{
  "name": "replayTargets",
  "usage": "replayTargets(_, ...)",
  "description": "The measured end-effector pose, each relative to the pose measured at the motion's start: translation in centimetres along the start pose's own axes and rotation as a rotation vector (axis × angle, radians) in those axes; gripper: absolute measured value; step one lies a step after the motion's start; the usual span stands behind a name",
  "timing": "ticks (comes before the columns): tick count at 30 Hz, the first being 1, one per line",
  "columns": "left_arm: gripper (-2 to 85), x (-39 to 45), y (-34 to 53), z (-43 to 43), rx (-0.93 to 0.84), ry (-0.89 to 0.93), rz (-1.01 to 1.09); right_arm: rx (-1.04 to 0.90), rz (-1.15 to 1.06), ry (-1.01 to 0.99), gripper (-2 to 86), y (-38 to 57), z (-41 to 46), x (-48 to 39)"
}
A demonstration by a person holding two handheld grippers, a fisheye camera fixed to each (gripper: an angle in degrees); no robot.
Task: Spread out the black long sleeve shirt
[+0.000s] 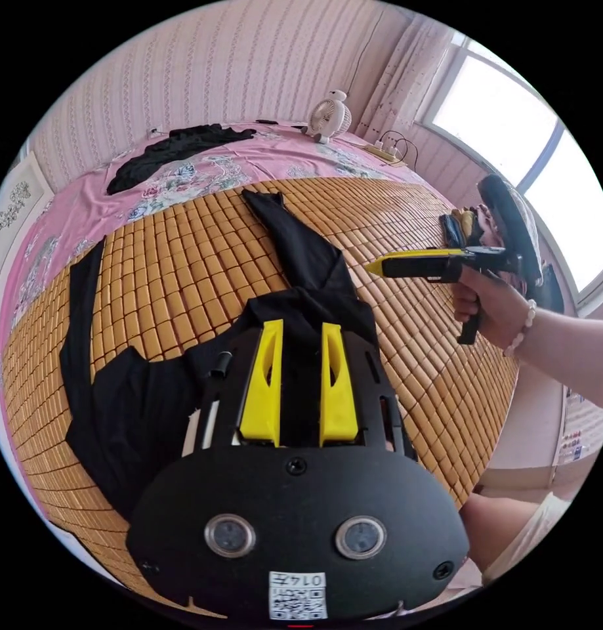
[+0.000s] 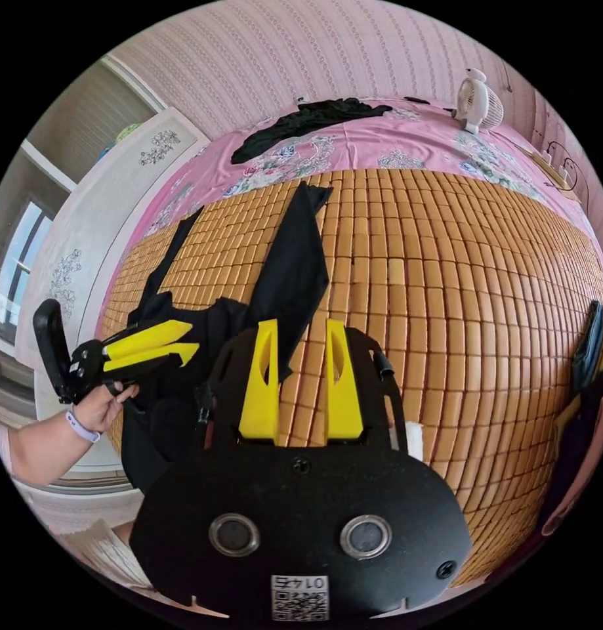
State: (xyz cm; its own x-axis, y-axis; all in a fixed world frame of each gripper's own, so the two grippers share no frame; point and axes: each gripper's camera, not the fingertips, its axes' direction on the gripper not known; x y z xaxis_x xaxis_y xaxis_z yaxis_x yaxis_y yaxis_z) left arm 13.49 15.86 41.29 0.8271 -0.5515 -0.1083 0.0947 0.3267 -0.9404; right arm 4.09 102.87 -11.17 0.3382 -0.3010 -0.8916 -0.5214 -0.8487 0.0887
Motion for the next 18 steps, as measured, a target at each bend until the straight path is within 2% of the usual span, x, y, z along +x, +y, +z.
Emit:
replayTargets(5, 7.2, -1.3, -2.8, 5.7, -0.151, 0.015, -0.077, -0.057, 0.083, 0.007, 6.0, -3.2, 2.2, 1.5)
replayTargets(9, 3.3, -1.1, -3.5, 6.1, -0.131, -0.026, -0.03, -0.086, 0.077, -0.055, 0.5, -1.6, 0.0, 3.2)
replayTargets(13, -0.6, -1.3, -3.9, 5.2, -0.099, 0.025, -0.012, 0.059, 0.078, -0.135, 0.1, 5.2, -8.7, 3.4)
replayTargets(18, -0.9, -0.7, -3.0, 1.1, 0.086, 0.095, 0.018, 0.092, 0.073, -0.008, 0.3, 14.2, -19.6, 1.2)
